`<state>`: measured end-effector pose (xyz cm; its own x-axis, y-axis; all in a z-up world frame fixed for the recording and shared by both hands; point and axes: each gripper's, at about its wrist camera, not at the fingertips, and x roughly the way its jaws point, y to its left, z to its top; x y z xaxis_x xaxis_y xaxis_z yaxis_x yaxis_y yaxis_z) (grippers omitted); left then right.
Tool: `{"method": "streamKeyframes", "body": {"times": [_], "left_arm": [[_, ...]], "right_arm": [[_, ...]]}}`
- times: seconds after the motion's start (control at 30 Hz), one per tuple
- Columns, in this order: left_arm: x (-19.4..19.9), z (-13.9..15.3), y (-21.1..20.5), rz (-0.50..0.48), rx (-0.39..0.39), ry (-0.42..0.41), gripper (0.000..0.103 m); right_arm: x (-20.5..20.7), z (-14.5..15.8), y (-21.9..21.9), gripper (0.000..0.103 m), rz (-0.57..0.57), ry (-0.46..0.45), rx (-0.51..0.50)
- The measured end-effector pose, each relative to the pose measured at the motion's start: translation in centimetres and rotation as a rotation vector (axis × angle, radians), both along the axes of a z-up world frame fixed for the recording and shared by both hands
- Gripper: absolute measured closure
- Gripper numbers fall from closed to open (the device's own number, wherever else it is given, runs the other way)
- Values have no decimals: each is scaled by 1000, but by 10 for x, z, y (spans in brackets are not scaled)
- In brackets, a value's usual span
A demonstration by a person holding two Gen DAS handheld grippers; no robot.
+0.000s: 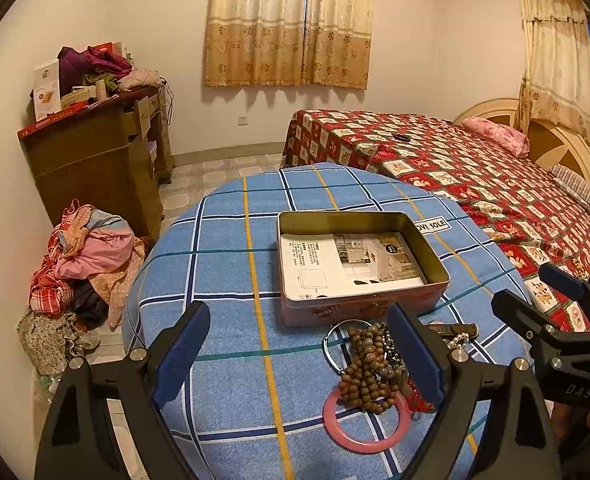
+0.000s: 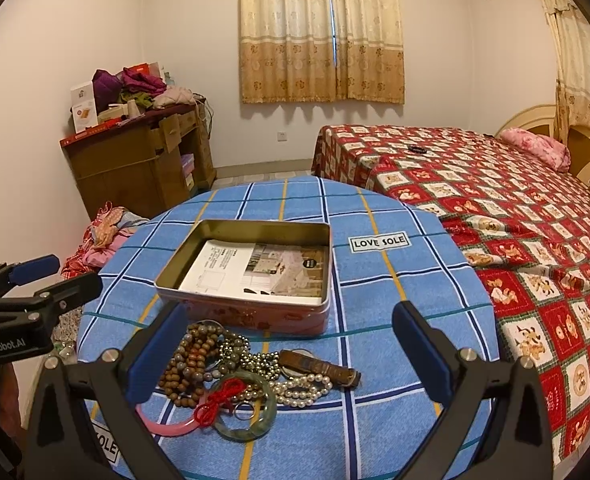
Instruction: Organize jewelry
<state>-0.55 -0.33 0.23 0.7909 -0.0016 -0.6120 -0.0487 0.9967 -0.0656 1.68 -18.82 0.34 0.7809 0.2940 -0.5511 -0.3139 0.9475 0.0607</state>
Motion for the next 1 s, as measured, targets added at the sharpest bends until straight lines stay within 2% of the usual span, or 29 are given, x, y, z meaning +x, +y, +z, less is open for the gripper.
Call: {"method": "streamKeyframes", "body": {"times": [1.0], "left_arm": [[0,-4,-2,-1,8,13,13]], "right_arm": [[1,-8,-5,0,0,10,6]]}}
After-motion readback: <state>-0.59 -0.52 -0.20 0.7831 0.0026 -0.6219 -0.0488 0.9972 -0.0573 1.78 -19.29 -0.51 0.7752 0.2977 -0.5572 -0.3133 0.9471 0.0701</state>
